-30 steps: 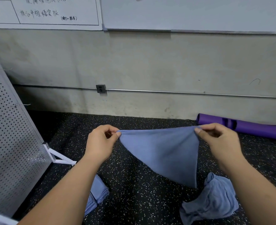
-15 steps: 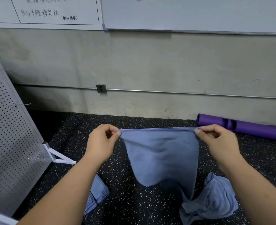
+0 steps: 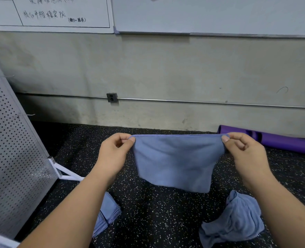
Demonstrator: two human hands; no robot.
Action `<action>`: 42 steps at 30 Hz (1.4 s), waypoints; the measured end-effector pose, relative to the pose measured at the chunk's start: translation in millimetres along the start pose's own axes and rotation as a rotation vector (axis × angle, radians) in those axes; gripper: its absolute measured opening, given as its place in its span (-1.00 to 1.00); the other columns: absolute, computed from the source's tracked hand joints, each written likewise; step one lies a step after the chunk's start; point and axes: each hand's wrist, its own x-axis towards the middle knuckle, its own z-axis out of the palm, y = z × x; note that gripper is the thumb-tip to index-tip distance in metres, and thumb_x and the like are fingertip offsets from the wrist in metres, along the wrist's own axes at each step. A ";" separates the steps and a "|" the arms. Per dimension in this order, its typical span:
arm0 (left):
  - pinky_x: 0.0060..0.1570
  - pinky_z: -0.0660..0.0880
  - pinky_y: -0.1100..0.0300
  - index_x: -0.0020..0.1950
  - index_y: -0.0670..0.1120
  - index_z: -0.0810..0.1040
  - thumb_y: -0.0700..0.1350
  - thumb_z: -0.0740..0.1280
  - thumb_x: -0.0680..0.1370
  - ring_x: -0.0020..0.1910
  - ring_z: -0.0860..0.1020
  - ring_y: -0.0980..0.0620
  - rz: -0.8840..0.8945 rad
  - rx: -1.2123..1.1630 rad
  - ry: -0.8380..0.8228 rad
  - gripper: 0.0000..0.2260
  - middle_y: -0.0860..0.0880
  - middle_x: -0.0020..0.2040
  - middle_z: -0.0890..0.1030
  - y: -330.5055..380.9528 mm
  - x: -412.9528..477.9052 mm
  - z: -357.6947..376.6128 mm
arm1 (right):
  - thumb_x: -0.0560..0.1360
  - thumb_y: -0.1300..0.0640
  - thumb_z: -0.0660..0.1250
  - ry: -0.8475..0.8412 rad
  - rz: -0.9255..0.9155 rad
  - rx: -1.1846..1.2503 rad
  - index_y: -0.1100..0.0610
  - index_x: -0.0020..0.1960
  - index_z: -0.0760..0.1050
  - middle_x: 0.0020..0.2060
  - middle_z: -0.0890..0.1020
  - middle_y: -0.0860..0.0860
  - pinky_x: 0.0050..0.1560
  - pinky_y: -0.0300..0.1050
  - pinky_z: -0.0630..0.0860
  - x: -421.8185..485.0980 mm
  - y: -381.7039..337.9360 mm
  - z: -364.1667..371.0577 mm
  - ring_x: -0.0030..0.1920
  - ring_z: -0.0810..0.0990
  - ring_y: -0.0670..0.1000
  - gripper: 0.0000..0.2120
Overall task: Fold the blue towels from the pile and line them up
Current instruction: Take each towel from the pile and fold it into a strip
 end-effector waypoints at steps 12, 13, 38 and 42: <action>-0.22 0.50 0.23 -0.03 -0.10 0.74 -0.12 0.50 0.60 -0.20 0.57 0.09 -0.263 -0.073 0.114 -0.93 -0.03 -0.13 0.72 -13.2 -2.9 18.6 | 0.56 0.15 0.54 0.094 0.089 -0.070 0.14 0.04 0.70 -0.35 0.62 -0.06 -0.22 -0.20 0.48 0.4 15.0 27.0 -0.39 0.51 -0.22 -0.91; -0.20 0.50 0.20 -0.05 -0.09 0.74 -0.12 0.50 0.60 -0.20 0.57 0.09 -0.272 -0.062 0.114 -0.93 -0.04 -0.13 0.73 -13.5 -3.3 21.5 | 0.56 0.15 0.54 0.107 0.088 -0.080 0.13 0.02 0.70 -0.36 0.61 -0.07 -0.23 -0.24 0.47 -0.2 15.3 31.3 -0.41 0.50 -0.24 -0.92; -0.04 0.70 0.03 -0.07 -0.06 0.74 -0.19 0.54 0.56 -0.14 0.74 -0.06 -0.210 0.064 -0.061 -0.96 -0.04 -0.20 0.75 -4.3 -36.1 84.4 | 0.54 0.11 0.55 -0.220 -0.011 -0.317 -0.10 -0.05 0.71 -0.25 0.73 -0.22 -0.24 -0.37 0.56 -51.4 14.9 112.3 -0.23 0.70 -0.23 -0.89; -0.07 0.68 0.09 -0.07 -0.07 0.74 -0.19 0.54 0.56 -0.16 0.74 -0.03 -0.202 0.050 -0.064 -0.96 -0.04 -0.19 0.75 -2.5 -37.7 83.6 | 0.54 0.11 0.55 -0.231 -0.023 -0.313 -0.11 -0.07 0.71 -0.27 0.73 -0.21 -0.26 -0.40 0.54 -55.3 13.2 112.8 -0.24 0.70 -0.23 -0.88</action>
